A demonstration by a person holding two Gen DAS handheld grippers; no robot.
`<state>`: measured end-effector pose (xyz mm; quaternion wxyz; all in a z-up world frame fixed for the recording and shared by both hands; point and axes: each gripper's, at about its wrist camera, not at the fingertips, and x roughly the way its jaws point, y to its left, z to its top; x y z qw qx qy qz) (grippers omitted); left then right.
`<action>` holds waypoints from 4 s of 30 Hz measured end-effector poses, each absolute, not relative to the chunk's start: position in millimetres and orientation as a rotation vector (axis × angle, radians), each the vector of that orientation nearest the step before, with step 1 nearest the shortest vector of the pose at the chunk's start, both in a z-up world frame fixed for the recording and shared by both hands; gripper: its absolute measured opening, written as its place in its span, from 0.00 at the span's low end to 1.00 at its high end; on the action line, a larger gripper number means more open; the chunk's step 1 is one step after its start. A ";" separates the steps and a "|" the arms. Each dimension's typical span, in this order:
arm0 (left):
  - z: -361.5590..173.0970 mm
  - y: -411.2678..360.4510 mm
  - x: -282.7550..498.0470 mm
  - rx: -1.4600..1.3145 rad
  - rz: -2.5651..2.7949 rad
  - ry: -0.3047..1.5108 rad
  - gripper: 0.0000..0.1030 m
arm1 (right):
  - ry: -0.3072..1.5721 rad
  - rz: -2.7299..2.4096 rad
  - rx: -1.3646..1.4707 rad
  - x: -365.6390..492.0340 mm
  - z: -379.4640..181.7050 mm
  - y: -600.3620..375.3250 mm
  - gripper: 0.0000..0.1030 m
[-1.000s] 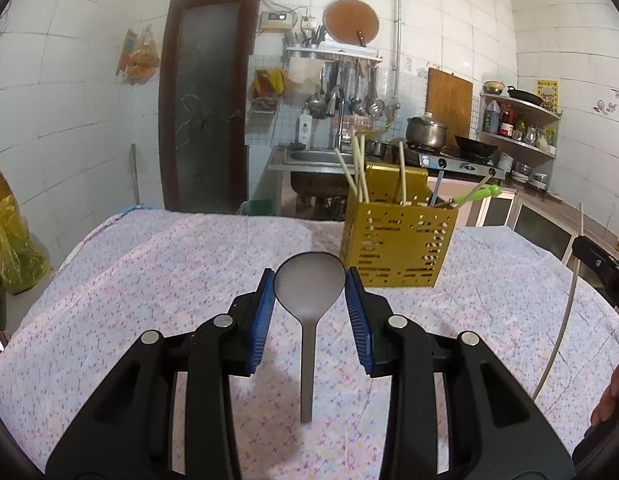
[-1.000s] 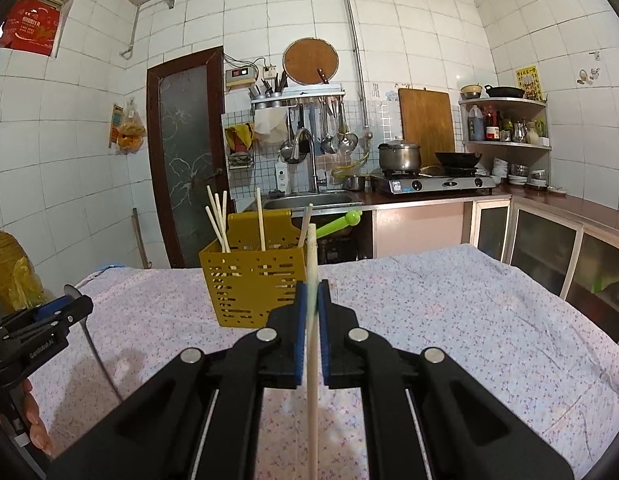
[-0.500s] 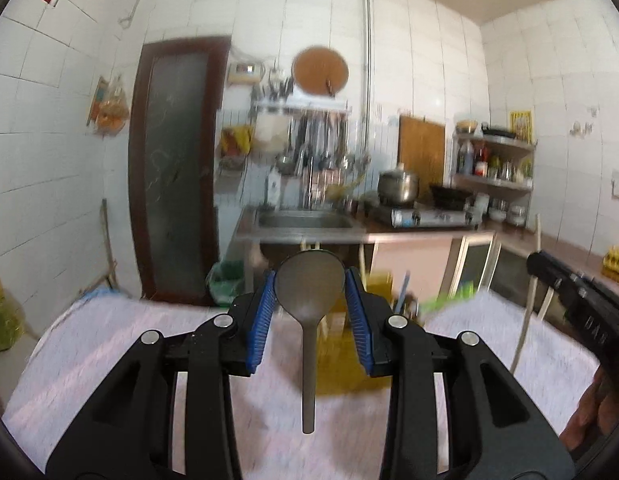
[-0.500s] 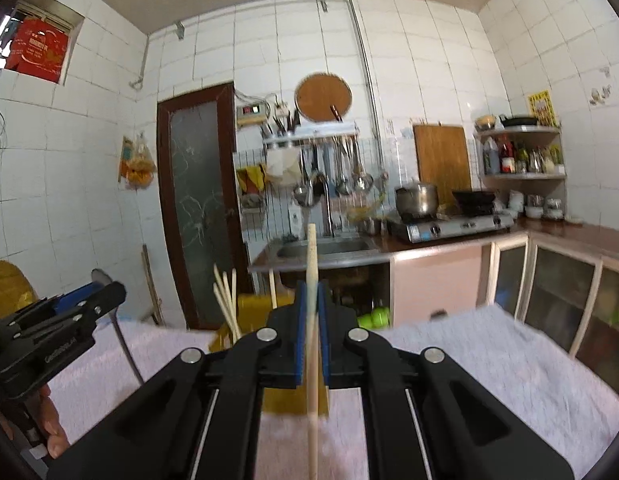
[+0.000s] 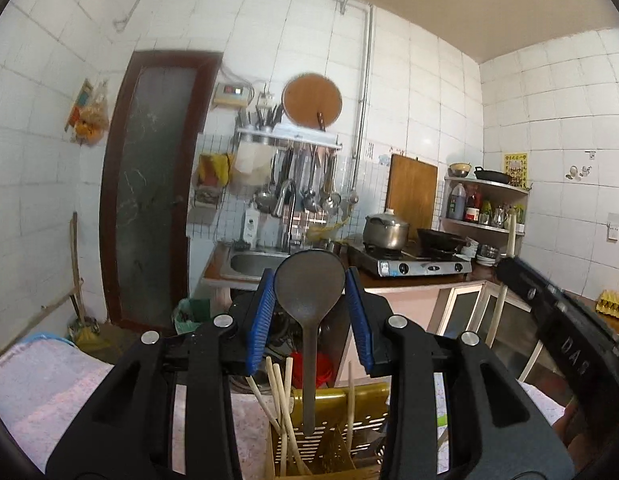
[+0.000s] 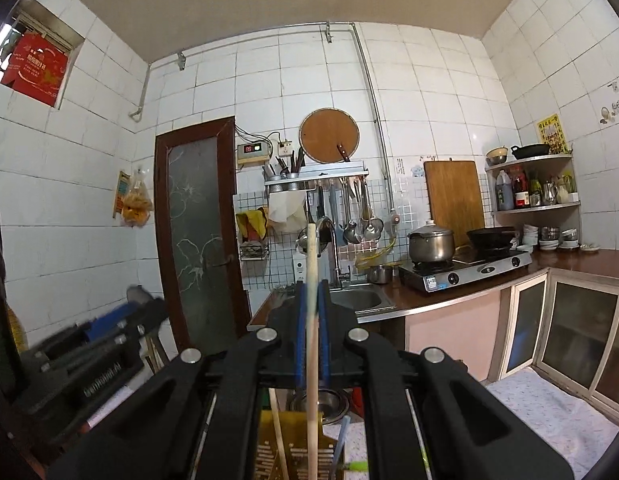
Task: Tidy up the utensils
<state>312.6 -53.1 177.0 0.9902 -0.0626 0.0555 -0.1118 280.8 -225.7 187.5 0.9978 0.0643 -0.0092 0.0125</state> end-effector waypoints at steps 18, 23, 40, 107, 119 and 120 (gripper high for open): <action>118.5 -50.8 349.5 -0.098 -0.210 0.236 0.34 | 0.038 0.028 0.107 320.5 153.8 -223.0 0.06; 100.7 -45.9 344.7 -0.085 -0.197 0.288 0.34 | 0.078 0.020 0.099 320.5 141.9 -222.5 0.06; 135.8 -1.5 271.6 -0.112 -0.100 0.284 0.89 | 0.218 -0.057 0.095 293.3 147.9 -237.6 0.62; 21.6 19.0 61.3 0.006 -0.017 0.274 0.95 | 0.231 -0.138 0.025 42.5 22.4 -218.3 0.96; 21.8 19.2 61.4 0.010 -0.014 0.269 0.95 | 0.227 -0.140 0.026 41.1 22.7 -218.6 0.96; 21.8 19.4 61.4 0.011 -0.014 0.269 0.95 | 0.227 -0.140 0.025 40.8 22.8 -218.5 0.96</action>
